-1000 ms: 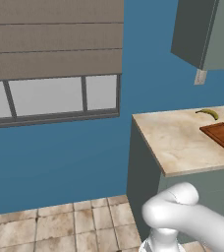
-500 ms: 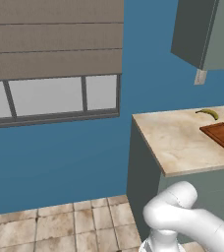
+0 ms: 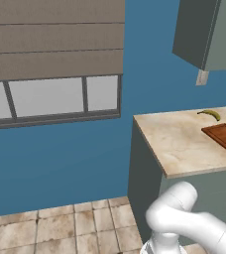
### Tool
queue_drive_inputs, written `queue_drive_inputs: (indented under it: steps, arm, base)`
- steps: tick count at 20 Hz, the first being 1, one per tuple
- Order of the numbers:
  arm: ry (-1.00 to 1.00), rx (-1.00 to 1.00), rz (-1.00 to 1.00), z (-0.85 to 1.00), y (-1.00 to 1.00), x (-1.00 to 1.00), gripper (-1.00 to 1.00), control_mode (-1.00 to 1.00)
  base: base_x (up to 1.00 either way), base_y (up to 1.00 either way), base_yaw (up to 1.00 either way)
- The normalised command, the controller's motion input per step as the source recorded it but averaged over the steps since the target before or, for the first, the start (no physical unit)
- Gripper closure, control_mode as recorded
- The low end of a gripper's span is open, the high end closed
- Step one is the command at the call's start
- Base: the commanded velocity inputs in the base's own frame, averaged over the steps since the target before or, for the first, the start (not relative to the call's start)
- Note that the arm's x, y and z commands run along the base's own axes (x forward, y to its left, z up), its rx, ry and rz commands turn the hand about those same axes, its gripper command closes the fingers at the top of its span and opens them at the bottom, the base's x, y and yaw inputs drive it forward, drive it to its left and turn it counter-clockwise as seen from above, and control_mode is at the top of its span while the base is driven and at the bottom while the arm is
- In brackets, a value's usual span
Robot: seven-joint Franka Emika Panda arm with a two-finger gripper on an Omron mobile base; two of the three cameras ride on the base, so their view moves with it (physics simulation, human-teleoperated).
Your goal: Open the drawer on the right and place the cutting tools on the cutting board.
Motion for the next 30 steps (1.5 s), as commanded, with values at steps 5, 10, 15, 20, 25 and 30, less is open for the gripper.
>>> queue_drive_inputs:
  steps: [5, 10, 15, 20, 25, 30]
  arm:
    - [0.02, 0.07, 0.00, -0.34, -0.24, 0.44, -1.00, -1.00]
    - [0.03, 0.09, 0.00, -0.40, -0.37, 0.32, -1.00, -1.00]
    - [0.00, 0.10, 0.00, -0.33, -0.50, 0.06, -1.00, -1.00]
    - [0.00, 0.11, 0.00, -0.21, -0.54, 0.00, -1.00, -1.00]
    - [0.00, 0.11, 0.00, -0.17, -0.37, 0.00, -1.00, -1.00]
    - [0.00, 0.10, 0.00, -0.20, -0.10, -0.03, -1.00, -1.00]
  base:
    - [0.00, 0.00, 0.00]
    - [0.00, 0.00, 0.00]
    - [0.00, 0.00, 0.00]
    - [0.00, 0.00, 0.00]
    - [0.00, 0.00, 0.00]
    - [0.00, 0.00, 0.00]
